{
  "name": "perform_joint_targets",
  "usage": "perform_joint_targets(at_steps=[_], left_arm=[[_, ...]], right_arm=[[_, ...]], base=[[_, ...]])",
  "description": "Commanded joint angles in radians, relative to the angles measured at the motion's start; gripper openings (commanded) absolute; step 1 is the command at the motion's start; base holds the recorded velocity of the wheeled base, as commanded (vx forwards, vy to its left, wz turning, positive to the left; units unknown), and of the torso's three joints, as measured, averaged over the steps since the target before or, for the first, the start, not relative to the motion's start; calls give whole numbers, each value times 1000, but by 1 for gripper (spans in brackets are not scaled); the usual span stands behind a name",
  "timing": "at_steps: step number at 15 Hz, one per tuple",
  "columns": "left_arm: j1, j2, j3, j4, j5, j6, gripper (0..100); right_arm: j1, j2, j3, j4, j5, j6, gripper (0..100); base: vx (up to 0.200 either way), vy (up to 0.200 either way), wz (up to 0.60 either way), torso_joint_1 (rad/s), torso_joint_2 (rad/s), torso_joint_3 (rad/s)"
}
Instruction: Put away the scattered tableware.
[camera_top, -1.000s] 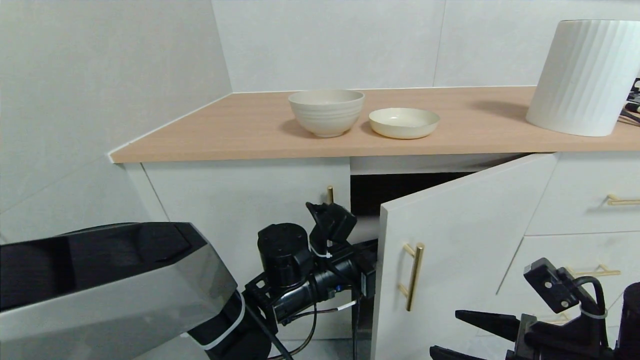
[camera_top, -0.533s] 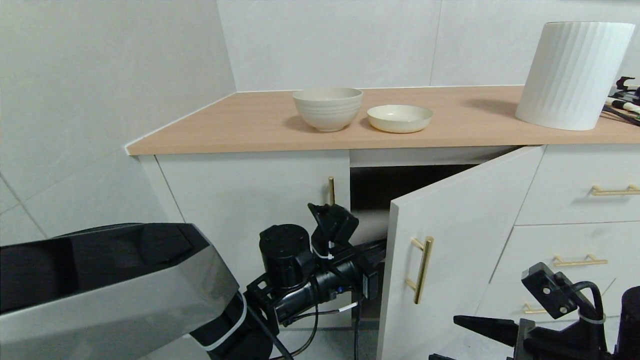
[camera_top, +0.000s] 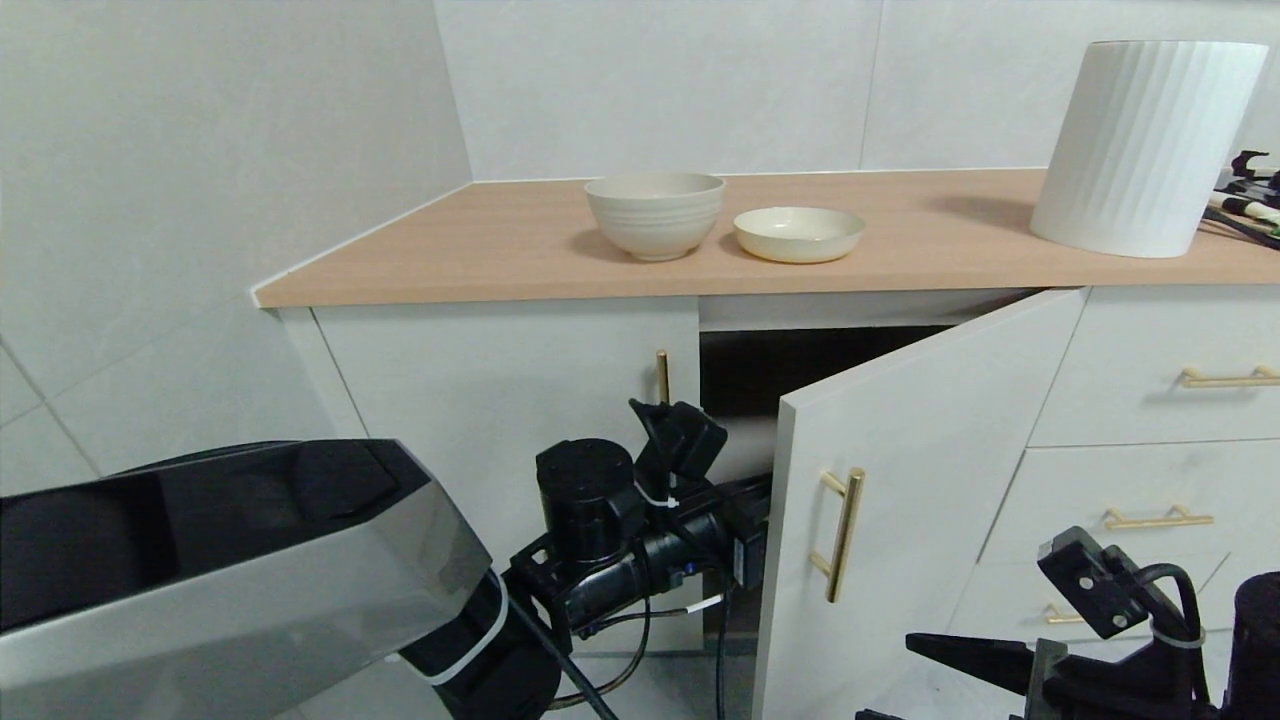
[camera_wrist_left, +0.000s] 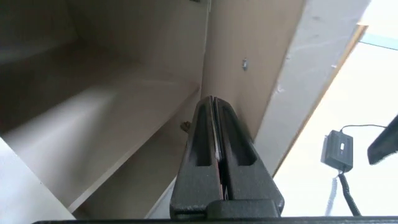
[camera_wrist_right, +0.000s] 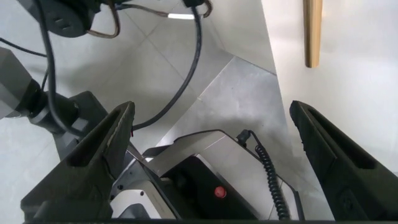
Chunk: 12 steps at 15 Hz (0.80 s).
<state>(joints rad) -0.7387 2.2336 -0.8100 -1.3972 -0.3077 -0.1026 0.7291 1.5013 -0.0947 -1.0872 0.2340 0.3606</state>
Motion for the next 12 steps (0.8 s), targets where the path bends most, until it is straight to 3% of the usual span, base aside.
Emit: perform_joint_targets(at_steps=[1,2,7,12], left_arm=[[-4,12,-15,4,-2,0,0],[-4,15,-17,4,-2,0,0],[-10,31,-138,84,1,0,0],[-21,41,-127,83,32,3,0]], right_arm=[[1,2,3,-2,1,0,100],[1,2,4,0,1,0,100],[9,2,4,-2,1,0,100],[9,7,6,0,1,0,100]], base=[[-200,0,0,12,7,-2],[-200,0,0,2,2,7],[0,0,0,0,0,0],[0,0,0,0,0,0]])
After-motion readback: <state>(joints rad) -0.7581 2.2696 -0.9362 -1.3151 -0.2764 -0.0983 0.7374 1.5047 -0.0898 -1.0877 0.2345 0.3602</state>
